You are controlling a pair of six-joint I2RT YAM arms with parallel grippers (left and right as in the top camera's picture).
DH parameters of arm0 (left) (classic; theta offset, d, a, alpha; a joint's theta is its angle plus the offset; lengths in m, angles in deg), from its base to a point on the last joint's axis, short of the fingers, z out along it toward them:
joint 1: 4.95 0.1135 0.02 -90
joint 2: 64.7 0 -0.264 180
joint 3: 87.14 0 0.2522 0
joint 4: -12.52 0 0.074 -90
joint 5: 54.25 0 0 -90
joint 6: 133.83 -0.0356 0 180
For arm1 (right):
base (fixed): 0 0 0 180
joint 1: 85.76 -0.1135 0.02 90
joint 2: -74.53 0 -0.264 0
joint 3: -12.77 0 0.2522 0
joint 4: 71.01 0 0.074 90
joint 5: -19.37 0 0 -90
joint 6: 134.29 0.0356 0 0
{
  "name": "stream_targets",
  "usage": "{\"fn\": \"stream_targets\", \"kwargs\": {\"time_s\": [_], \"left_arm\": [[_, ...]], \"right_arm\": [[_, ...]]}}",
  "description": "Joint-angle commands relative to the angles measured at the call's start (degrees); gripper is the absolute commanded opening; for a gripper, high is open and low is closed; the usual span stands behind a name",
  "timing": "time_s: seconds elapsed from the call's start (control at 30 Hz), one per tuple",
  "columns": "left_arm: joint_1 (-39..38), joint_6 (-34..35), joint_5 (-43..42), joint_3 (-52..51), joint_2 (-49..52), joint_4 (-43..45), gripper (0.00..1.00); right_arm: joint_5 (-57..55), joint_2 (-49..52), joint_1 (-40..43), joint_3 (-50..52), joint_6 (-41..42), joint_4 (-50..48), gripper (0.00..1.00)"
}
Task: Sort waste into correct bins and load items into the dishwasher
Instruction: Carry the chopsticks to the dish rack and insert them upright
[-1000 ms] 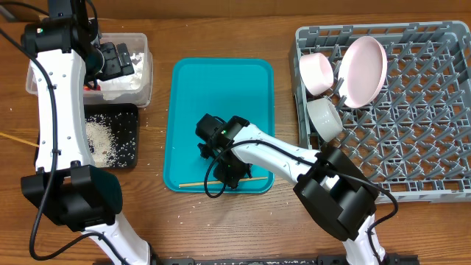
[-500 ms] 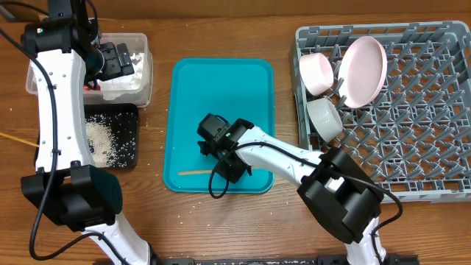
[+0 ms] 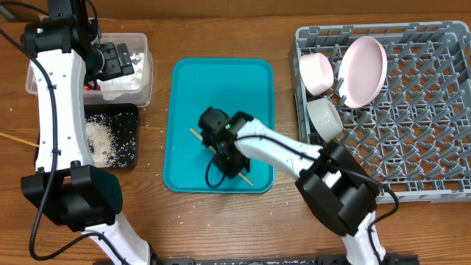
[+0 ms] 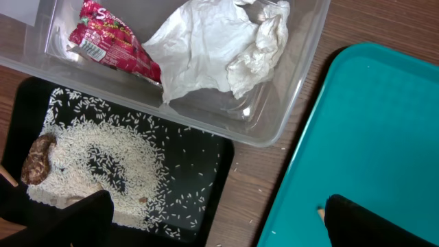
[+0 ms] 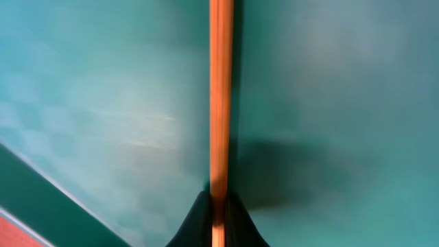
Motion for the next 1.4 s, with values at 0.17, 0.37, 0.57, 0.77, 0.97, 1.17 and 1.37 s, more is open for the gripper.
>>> {"fn": "stream_targets", "kwargs": {"time_s": [0.17, 0.37, 0.57, 0.77, 0.97, 1.17, 1.37], "left_arm": [[-0.02, -0.07, 0.55, 1.14, -1.07, 0.04, 1.0], [-0.02, -0.07, 0.55, 1.11, -1.07, 0.04, 1.0], [-0.04, -0.07, 0.55, 1.11, -1.07, 0.04, 1.0], [-0.02, -0.07, 0.55, 1.14, -1.07, 0.04, 1.0], [-0.02, -0.07, 0.55, 1.11, -1.07, 0.04, 1.0], [-0.02, -0.07, 0.55, 1.11, -1.07, 0.04, 1.0], [-0.02, -0.07, 0.55, 1.11, -1.07, 0.04, 1.0]], "right_arm": [[0.07, 1.6, 8.7, -25.4, 5.97, 16.7, 0.04], [0.31, 1.25, 16.35, -43.1, 11.08, 27.12, 0.04], [0.28, -0.44, 26.64, -51.89, 20.37, 33.2, 0.04], [0.24, -3.61, 38.93, -52.3, 28.09, 36.87, 0.04], [0.24, -6.86, 48.96, -52.28, 28.22, 37.29, 0.04], [-1.97, -7.26, 57.55, -50.56, 28.26, 37.29, 0.04], [-7.02, -7.26, 64.35, -43.08, 31.28, 37.29, 0.04]]}}
